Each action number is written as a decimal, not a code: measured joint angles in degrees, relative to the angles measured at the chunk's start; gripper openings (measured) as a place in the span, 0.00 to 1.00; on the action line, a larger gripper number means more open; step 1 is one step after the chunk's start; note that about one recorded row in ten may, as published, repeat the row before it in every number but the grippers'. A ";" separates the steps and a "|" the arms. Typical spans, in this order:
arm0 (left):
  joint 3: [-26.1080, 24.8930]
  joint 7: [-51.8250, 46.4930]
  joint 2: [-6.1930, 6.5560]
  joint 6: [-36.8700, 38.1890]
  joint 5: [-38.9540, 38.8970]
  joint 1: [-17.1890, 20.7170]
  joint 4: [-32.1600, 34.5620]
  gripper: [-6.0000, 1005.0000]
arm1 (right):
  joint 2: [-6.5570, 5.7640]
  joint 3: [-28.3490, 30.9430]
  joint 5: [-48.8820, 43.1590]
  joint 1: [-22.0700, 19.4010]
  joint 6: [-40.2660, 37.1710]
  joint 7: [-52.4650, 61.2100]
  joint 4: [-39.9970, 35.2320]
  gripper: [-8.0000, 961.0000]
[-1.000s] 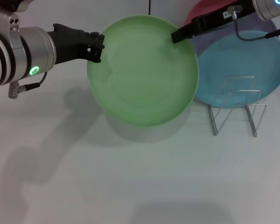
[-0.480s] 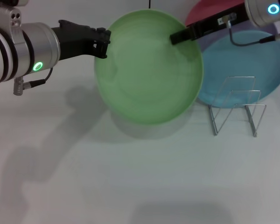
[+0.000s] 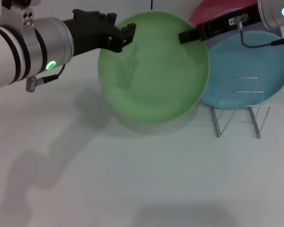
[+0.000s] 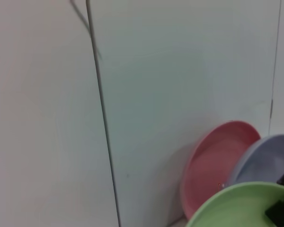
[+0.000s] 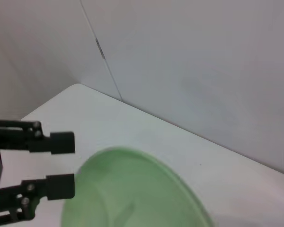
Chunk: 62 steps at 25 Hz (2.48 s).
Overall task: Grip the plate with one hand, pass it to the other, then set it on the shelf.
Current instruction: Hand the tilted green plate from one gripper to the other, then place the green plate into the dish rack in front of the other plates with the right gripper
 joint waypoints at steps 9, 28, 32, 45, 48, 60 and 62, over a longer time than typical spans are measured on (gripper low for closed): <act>0.94 2.10 0.05 7.88 0.39 4.13 -2.17 0.57 | 0.07 -1.19 -1.79 -1.96 -1.15 0.34 -6.54 0.11; 15.07 4.34 -0.03 60.63 -0.16 15.24 16.45 0.83 | 1.17 -1.44 -15.12 -4.25 -13.37 -15.12 -32.81 0.09; 16.65 0.39 -0.11 64.73 -0.24 14.61 20.93 0.83 | 1.19 -1.27 -16.43 -4.49 -15.56 -20.00 -36.18 0.09; 18.62 -2.17 -0.07 67.90 -0.24 12.64 25.24 0.83 | 1.63 -1.66 -17.28 -5.13 -18.29 -28.38 -40.29 0.10; 18.65 -2.54 -0.07 67.82 -0.22 12.10 25.70 0.83 | 1.71 -1.73 -18.15 -5.16 -18.41 -29.28 -40.59 0.11; 18.67 -3.15 0.01 67.61 -0.17 10.61 27.05 0.83 | 2.82 -4.82 -20.39 -7.38 -17.73 -30.46 -41.31 0.16; 18.67 -3.57 0.01 67.56 -0.17 9.99 27.65 0.83 | 2.90 -5.32 -20.67 -7.85 -17.96 -30.48 -41.54 0.16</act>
